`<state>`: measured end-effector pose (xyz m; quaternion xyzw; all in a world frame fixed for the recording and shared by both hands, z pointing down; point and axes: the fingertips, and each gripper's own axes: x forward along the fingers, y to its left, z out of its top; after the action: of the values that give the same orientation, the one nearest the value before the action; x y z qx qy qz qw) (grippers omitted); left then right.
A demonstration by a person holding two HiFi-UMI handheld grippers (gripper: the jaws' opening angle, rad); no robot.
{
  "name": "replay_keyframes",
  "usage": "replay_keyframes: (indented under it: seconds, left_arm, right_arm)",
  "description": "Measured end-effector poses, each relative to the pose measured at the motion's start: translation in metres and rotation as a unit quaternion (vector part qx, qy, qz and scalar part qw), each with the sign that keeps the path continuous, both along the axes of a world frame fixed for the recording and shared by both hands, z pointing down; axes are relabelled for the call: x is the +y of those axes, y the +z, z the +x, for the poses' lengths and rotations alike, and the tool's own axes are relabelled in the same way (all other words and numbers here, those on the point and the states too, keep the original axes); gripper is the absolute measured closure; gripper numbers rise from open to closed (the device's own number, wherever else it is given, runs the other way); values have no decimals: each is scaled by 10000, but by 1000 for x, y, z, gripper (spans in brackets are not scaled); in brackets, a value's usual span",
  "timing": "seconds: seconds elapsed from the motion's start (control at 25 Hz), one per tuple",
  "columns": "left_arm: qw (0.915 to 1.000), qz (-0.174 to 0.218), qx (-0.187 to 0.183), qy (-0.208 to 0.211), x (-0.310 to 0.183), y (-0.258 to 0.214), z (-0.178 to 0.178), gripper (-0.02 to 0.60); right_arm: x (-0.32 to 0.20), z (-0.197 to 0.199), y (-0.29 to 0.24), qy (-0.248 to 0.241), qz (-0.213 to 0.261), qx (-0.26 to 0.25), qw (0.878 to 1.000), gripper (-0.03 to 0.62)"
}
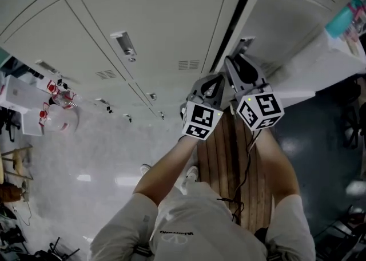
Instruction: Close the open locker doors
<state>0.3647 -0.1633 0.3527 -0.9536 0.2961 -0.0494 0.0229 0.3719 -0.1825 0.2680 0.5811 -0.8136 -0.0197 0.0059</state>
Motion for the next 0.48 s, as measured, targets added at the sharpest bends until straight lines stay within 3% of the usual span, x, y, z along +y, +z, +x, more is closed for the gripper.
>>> replay_keyframes:
  seconds: [0.32,0.48]
  left_arm:
    - [9991,-127,-34,-406,-32,12,10,577]
    - [9990,-124,-88,-414,-37,16,17,578]
  right_arm:
    - [-15,0,0,38,39,-7,10000,491]
    - [-20,1,0,95,68,-40,9999,490]
